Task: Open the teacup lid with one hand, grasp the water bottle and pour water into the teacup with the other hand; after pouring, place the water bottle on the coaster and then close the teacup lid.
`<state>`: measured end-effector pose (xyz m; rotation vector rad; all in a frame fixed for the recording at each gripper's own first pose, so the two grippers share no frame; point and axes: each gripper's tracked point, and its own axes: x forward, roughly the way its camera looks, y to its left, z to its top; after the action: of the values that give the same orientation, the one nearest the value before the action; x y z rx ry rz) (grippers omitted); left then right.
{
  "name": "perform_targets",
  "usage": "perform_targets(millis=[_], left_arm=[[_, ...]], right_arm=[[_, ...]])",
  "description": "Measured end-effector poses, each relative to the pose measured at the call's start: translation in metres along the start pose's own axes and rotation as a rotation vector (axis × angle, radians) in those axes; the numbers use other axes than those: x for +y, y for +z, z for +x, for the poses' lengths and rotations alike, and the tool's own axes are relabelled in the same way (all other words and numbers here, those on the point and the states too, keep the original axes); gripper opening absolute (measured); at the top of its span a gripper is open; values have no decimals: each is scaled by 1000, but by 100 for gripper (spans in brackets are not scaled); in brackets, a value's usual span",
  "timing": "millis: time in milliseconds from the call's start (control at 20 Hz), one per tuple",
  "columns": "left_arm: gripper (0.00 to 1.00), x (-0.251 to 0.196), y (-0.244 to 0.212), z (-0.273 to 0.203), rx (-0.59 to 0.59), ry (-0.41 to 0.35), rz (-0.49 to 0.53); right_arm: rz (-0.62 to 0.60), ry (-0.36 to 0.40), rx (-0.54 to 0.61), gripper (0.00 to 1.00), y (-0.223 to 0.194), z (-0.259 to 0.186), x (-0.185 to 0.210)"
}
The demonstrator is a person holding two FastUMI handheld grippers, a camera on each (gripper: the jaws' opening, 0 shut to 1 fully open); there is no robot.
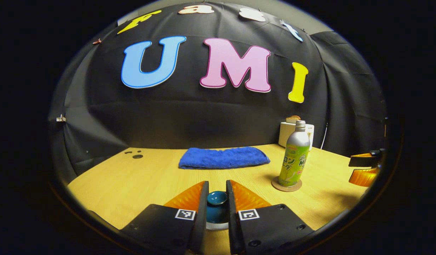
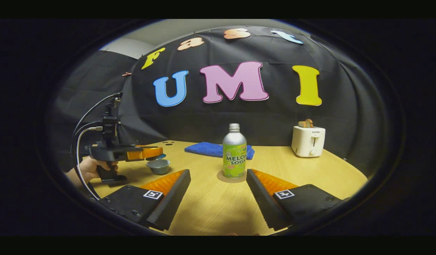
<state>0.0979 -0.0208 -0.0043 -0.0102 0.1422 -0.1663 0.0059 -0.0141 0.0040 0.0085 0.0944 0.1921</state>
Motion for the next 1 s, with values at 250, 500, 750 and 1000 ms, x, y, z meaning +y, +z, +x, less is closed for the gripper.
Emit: perform_targets(millis=[250,500,750,1000], left_arm=[[34,2,-19,10,59,5,16],[31,-2,-20,11,71,7,52],[31,-3,-25,7,78,11,71],[34,-4,-27,6,87,17,108]], right_arm=[[21,3,37,98,-13,8,-2],[11,6,30,98,-11,10,-1],[7,9,34,98,-13,9,0],[23,9,48,98,-21,5,0]])
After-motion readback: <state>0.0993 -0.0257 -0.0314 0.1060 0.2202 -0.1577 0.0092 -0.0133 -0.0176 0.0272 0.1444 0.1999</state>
